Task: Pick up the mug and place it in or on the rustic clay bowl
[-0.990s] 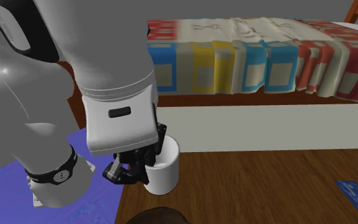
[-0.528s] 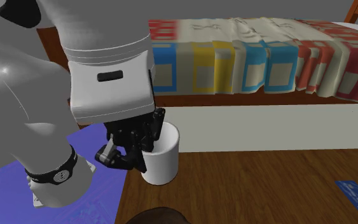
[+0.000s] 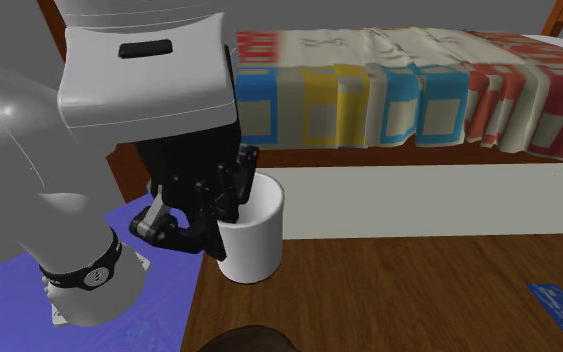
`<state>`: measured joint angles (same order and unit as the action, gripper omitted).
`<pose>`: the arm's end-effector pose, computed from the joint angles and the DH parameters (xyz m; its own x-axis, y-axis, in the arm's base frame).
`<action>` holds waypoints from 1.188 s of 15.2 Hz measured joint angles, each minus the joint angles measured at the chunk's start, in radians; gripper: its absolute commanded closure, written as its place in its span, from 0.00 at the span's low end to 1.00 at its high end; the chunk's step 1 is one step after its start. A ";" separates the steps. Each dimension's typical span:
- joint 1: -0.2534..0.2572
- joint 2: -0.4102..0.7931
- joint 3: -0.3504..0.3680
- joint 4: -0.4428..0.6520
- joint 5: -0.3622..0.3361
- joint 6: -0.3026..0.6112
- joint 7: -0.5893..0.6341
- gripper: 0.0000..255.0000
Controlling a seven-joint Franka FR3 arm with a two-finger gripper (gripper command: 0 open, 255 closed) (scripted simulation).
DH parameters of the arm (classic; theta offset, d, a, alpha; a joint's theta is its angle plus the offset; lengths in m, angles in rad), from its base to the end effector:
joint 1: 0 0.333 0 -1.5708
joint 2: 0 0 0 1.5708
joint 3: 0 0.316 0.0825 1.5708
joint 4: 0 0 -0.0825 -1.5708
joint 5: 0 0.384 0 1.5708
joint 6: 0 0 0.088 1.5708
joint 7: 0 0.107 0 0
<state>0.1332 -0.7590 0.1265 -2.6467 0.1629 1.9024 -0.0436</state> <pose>0.3099 0.0954 0.4701 0.9765 0.2150 0.0141 0.2154 -0.9742 -0.0671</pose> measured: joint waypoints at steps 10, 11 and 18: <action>-0.092 0.229 -0.139 0.194 -0.097 0.021 -0.165 1.00; -0.093 0.236 -0.141 0.185 -0.098 0.036 -0.170 1.00; -0.093 0.264 -0.143 0.113 -0.095 0.136 -0.179 1.00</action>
<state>0.0403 -0.4947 -0.0165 -2.5335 0.0674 2.0380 -0.2221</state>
